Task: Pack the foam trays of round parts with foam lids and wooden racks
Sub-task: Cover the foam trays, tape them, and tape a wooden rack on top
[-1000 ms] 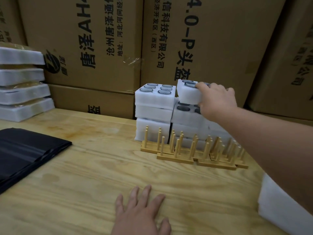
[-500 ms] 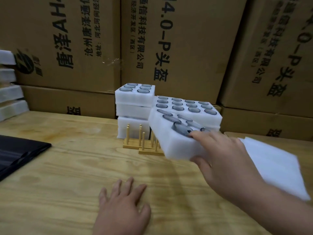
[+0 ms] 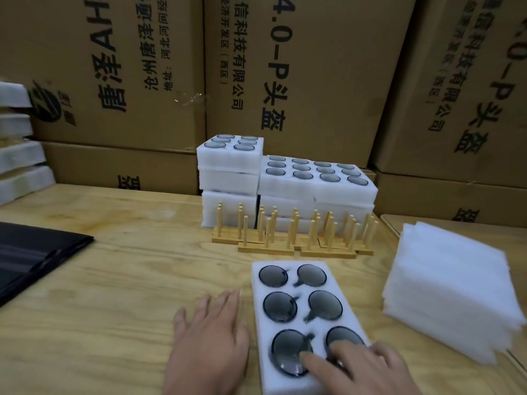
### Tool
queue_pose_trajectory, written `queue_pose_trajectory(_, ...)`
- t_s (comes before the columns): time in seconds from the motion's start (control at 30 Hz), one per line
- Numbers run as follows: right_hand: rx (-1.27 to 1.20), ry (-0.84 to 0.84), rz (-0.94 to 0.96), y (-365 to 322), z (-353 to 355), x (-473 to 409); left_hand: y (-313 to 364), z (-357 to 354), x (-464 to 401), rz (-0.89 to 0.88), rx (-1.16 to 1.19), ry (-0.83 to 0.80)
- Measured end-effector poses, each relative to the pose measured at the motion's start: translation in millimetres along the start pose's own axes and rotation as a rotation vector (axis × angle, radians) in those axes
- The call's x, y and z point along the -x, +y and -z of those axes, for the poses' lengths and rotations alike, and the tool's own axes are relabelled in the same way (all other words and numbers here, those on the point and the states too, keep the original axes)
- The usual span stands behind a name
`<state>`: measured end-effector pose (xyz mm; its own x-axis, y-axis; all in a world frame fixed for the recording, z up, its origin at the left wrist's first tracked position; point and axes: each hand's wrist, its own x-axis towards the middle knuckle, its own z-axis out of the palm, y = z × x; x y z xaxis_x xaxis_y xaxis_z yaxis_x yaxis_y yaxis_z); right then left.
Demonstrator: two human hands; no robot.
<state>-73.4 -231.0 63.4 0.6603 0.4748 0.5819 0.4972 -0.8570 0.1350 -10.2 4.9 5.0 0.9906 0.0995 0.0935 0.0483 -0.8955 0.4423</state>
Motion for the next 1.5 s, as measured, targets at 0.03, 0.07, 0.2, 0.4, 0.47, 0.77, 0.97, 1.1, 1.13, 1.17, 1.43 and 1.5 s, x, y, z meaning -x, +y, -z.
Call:
queue_pose_trajectory(0.03, 0.004, 0.009, 0.004, 2, 0, 1, 0, 0, 1, -0.003, -0.001, 0.0)
queue_pose_trajectory(0.07, -0.016, 0.027, -0.021, 6, 1, -1, 0, -1, 1, -0.006, -0.009, -0.004)
queue_pose_trajectory(0.2, -0.303, -0.133, -0.258, 23, 9, -33, 0, -2, 3, -0.004, -0.06, -0.019)
queue_pose_trajectory(0.4, -0.323, -0.486, -0.295, 20, -44, -94, 1, -2, 6, 0.018, -0.073, -0.024)
queue_pose_trajectory(0.47, -0.266, -0.591, -0.266, 15, -66, -100, 1, -3, 6, 0.021, -0.074, -0.023)
queue_pose_trajectory(0.77, -0.274, -0.653, -0.334, 14, -80, -91, 3, -3, 7, 0.039, -0.088, -0.026)
queue_pose_trajectory(0.97, -0.247, -0.626, -0.42, 10, -74, -82, 2, -4, 6, 0.038, -0.1, -0.034)
queue_pose_trajectory(1.1, -0.259, -0.618, -0.435, 12, -71, -79, 1, -5, 5, 0.041, -0.129, -0.04)
queue_pose_trajectory(1.13, -0.267, -0.624, -0.422, 12, -69, -78, 1, -5, 5, 0.041, -0.132, -0.043)
queue_pose_trajectory(1.17, -0.273, -0.631, -0.406, 12, -67, -77, 0, -5, 5, 0.042, -0.132, -0.046)
queue_pose_trajectory(1.43, -0.224, -0.616, -0.422, -1, -53, -59, 3, -3, 5, 0.036, -0.148, -0.048)
queue_pose_trajectory(1.5, -0.227, -0.646, -0.429, -1, -49, -58, 2, -3, 5, 0.036, -0.147, -0.056)
